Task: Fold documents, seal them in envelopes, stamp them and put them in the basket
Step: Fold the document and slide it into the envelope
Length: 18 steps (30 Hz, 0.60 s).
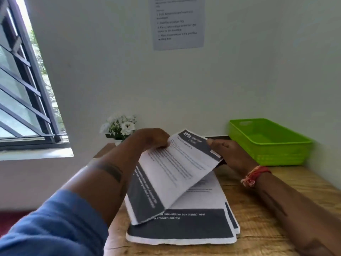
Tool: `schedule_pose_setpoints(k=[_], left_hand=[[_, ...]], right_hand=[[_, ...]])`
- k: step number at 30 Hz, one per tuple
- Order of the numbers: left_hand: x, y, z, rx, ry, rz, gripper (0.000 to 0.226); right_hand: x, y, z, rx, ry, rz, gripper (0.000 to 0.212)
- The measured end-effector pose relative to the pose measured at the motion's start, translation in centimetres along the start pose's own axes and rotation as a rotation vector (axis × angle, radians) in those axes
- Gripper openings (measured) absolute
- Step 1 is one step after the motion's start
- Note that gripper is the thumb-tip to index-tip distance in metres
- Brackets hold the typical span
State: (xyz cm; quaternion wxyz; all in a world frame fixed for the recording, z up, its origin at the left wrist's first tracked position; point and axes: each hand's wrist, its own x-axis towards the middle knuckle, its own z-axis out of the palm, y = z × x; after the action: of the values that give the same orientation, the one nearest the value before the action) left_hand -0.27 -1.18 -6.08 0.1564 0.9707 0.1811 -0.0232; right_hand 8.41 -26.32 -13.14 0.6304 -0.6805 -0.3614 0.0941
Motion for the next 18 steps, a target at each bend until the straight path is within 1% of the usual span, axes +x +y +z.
schedule_pose_setpoints(k=[2, 4, 6, 8, 10, 12, 14, 15, 18], left_hand=[[1.0, 0.4, 0.0, 0.087, -0.034, 0.041, 0.018], [1.7, 1.1, 0.8, 0.156, -0.03, 0.092, 0.027], [2.5, 1.6, 2.2, 0.148, -0.005, 0.138, 0.03], [3.1, 1.7, 3.9, 0.139, 0.022, 0.183, 0.031], [3.3, 1.6, 5.4, 0.109, 0.054, 0.206, 0.036], [3.5, 1.2, 6.4, 0.119, 0.156, 0.239, 0.045], [3.5, 0.9, 7.0, 0.141, 0.313, 0.265, 0.041], [3.3, 0.8, 7.2, 0.092, 0.392, 0.27, 0.038], [2.2, 0.8, 7.8, -0.183, 0.577, 0.204, 0.038]], right_hand=[[0.1, -0.1, 0.4, 0.06, -0.062, 0.038, 0.053], [0.5, 0.1, 0.8, 0.03, -0.101, 0.068, 0.062], [0.8, 0.5, 1.0, -0.047, -0.097, 0.075, 0.059], [1.0, 1.1, 0.9, -0.19, -0.089, 0.016, 0.05], [1.4, 1.6, 1.0, -0.306, -0.093, -0.043, 0.039], [2.0, 2.4, 1.0, -0.446, -0.12, -0.081, 0.026], [2.4, 2.9, 1.4, -0.606, -0.169, -0.096, 0.019], [2.5, 2.8, 1.7, -0.67, -0.192, -0.102, 0.018], [2.5, 2.5, 2.3, -0.778, -0.246, -0.126, 0.015]])
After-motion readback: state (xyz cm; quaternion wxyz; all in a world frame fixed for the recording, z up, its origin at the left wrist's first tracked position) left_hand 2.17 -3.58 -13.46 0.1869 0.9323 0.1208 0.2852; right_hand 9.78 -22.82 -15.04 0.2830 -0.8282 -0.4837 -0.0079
